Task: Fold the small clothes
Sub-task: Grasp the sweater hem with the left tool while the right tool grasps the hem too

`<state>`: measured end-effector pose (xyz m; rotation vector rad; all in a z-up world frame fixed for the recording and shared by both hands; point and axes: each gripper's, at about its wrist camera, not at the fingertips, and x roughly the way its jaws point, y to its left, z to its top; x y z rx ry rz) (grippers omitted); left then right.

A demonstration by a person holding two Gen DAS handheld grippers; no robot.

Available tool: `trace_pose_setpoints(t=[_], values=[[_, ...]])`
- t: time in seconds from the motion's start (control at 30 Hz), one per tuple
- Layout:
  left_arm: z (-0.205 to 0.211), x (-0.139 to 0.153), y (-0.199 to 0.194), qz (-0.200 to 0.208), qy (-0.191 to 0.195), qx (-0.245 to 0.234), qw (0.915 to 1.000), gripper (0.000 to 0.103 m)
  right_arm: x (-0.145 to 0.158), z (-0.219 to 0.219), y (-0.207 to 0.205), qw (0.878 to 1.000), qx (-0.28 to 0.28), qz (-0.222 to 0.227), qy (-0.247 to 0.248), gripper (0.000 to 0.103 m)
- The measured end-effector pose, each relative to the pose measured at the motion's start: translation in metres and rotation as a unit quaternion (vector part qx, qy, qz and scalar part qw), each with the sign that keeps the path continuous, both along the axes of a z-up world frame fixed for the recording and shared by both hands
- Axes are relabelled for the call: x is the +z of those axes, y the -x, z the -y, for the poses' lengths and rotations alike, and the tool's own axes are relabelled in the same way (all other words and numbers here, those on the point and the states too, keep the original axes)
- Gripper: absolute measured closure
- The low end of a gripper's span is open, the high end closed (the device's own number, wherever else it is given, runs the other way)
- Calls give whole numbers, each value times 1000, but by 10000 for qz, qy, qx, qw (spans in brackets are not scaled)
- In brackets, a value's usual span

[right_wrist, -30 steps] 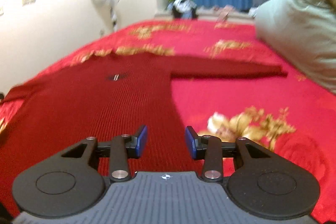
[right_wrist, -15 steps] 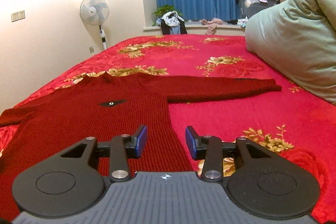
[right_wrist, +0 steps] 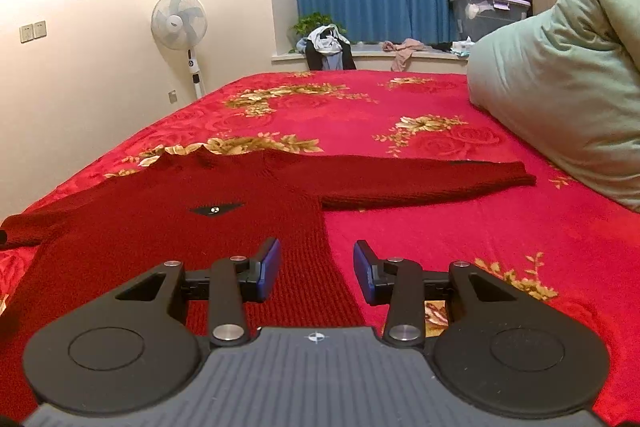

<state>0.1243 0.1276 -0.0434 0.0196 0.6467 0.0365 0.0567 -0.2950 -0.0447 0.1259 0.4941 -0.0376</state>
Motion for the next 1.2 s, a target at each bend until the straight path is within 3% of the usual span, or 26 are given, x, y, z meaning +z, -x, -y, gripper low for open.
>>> trace_pose_setpoints(t=[0.13,0.17,0.23,0.27,0.3,0.4,0.47,0.57,0.63,0.67,0.73,0.8,0.87,0.9,1.07,1.2], values=[[-23,12,-11,222,-13,329,9992,31,1,-2,0,9999,-10,106,-59,61],[-33,15,-17,263,31,476,9985,36,3,-2,1,9999,-5,154,-68,61],[-56,20,-31,286,146,798,9963,64,6,-3,5,9997,6,256,-6,61],[-68,21,-39,281,236,886,9954,87,9,-5,6,9995,53,288,66,64],[-80,22,-46,301,318,969,9943,97,12,-7,4,9994,118,284,159,73],[-116,15,-63,425,354,1333,9895,97,39,-12,-6,9997,133,219,-14,85],[-145,4,-71,224,790,1675,9825,97,59,-20,-12,9986,315,384,-201,88],[-186,-9,-75,14,1537,2159,9642,97,80,-39,-27,9951,668,714,-139,88],[-204,-17,-75,-110,1865,2333,9543,95,81,-49,-43,9928,875,822,-48,82],[-212,-21,-76,-178,1984,2385,9505,94,77,-52,-51,9919,960,832,-36,74],[-223,-28,-77,-277,2069,2444,9469,91,58,-52,-67,9921,977,783,-71,73],[-233,-34,-75,-328,2097,2492,9449,70,31,-51,-81,9947,914,440,-162,73],[-243,-39,-74,-344,2217,2659,9375,63,11,-51,-97,9954,917,-66,-256,73],[-250,-42,-75,-349,2349,2769,9311,60,5,-50,-100,9944,998,-109,-333,73],[-270,-60,-85,-550,2853,3329,8971,58,-9,-51,-107,9937,1069,-312,-99,73],[-276,-69,-92,-672,2800,3658,8850,58,-28,-54,-117,9915,1029,-797,-67,73]])
